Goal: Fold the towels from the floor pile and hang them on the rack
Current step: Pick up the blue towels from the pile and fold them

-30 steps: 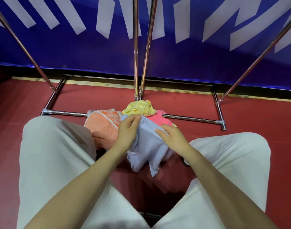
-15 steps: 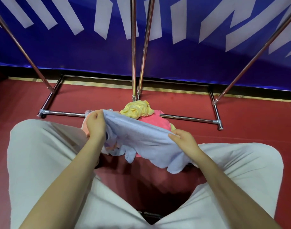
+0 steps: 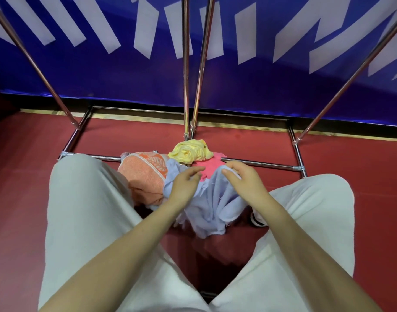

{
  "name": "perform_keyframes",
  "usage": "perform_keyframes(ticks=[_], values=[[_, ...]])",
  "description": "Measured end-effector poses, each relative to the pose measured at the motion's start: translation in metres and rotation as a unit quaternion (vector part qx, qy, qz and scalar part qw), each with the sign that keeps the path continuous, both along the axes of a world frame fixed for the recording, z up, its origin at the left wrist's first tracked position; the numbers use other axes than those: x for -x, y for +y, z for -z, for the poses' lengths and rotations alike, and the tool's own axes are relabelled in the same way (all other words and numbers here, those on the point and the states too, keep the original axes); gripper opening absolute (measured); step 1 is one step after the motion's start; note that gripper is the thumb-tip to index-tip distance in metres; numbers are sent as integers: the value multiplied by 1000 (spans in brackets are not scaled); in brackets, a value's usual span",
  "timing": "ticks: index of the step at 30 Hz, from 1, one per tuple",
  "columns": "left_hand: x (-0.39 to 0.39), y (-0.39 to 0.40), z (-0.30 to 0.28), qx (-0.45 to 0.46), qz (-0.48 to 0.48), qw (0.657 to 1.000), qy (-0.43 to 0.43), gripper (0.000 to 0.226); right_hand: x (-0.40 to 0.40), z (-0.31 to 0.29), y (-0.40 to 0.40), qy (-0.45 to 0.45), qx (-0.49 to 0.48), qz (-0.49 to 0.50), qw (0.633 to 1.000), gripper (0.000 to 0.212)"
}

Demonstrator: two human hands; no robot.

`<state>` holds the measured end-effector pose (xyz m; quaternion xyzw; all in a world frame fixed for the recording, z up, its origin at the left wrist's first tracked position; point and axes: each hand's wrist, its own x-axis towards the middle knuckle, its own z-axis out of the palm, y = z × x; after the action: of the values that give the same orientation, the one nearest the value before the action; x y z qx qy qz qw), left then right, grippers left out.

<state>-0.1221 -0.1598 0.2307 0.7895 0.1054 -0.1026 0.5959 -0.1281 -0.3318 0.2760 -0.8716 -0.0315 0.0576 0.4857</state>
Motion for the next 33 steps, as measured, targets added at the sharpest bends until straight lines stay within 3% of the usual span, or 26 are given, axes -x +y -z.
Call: perform_keyframes(ticks=[4, 10, 14, 27, 33], values=[[7, -16, -14, 52, 47, 997, -19, 32, -4, 3, 0, 7, 32, -13, 999, 10], [11, -23, -18, 140, 106, 984, 21, 30, -4, -7, 5, -13, -30, -21, 999, 16], [11, -18, -12, 153, 74, 985, 8, 26, -8, -10, 7, -56, -57, -10, 997, 19], [5, 6, -12, 4, 42, 992, -120, 13, -10, 1, -1, -27, -52, 16, 998, 16], [-3, 19, -16, -2, -28, 987, -156, 12, -5, 12, -4, 12, 78, -40, 996, 11]])
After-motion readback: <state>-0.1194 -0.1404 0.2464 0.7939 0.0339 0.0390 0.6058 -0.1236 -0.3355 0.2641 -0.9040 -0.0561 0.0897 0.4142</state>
